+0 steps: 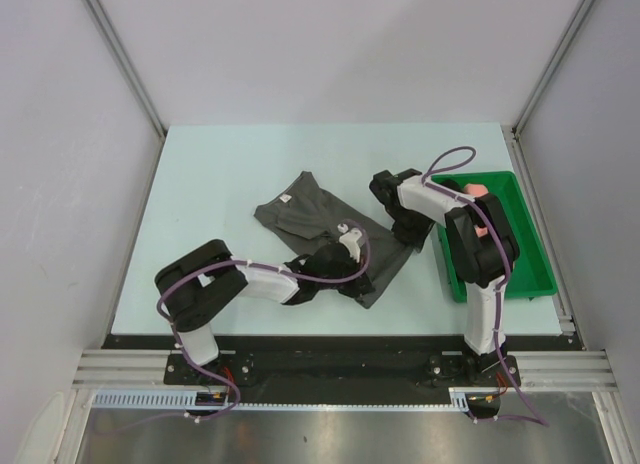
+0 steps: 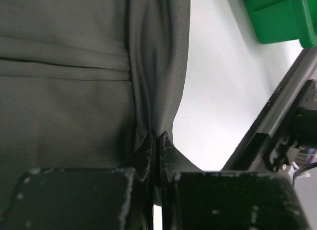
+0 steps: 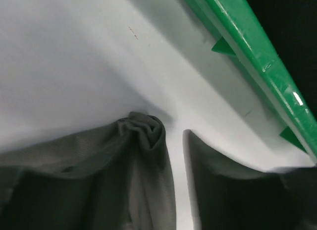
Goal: Roll the t-shirts
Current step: Roll the T-shirt to the center of the board.
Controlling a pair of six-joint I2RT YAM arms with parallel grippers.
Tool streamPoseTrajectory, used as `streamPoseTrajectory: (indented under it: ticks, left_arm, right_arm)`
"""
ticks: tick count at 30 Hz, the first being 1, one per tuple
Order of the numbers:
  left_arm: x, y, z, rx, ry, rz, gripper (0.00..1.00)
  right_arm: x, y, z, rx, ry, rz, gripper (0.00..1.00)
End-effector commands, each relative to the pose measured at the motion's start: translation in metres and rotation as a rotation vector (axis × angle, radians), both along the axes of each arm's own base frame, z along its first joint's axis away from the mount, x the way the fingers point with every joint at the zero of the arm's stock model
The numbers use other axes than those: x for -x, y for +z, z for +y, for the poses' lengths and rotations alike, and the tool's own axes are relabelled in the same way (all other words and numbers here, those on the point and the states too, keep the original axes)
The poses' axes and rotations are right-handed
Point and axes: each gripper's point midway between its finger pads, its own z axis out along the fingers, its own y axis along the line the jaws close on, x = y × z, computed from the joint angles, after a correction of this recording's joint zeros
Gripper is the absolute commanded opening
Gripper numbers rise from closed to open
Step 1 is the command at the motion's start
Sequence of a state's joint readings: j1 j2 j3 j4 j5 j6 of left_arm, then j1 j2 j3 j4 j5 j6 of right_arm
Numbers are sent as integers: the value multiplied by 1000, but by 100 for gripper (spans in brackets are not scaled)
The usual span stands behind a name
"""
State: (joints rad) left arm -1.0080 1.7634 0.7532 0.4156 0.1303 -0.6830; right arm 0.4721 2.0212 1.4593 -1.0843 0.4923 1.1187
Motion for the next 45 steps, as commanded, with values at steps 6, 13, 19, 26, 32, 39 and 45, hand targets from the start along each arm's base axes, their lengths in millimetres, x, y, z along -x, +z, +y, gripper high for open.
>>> streamPoseTrajectory:
  ticks: [6, 13, 19, 26, 32, 39, 45]
  left_arm:
    - [13, 20, 4, 213, 2, 240, 0]
    - [16, 12, 12, 247, 50, 347, 0]
    - [16, 6, 19, 238, 107, 406, 0]
    - [17, 0, 25, 218, 139, 437, 0]
    - [17, -4, 25, 211, 147, 455, 0]
    - [16, -4, 26, 200, 153, 456, 0]
    - [16, -5, 26, 198, 151, 454, 0]
  right_arm:
    - [-18, 31, 16, -80, 77, -133, 100]
    - [-17, 61, 24, -160, 158, -267, 100]
    - [-4, 88, 31, -270, 267, -444, 98]
    - [30, 95, 48, -463, 436, -557, 78]
    - [53, 86, 58, -488, 525, -554, 54]
    - [68, 73, 69, -495, 571, -526, 42]
    - [69, 60, 75, -493, 579, -491, 24]
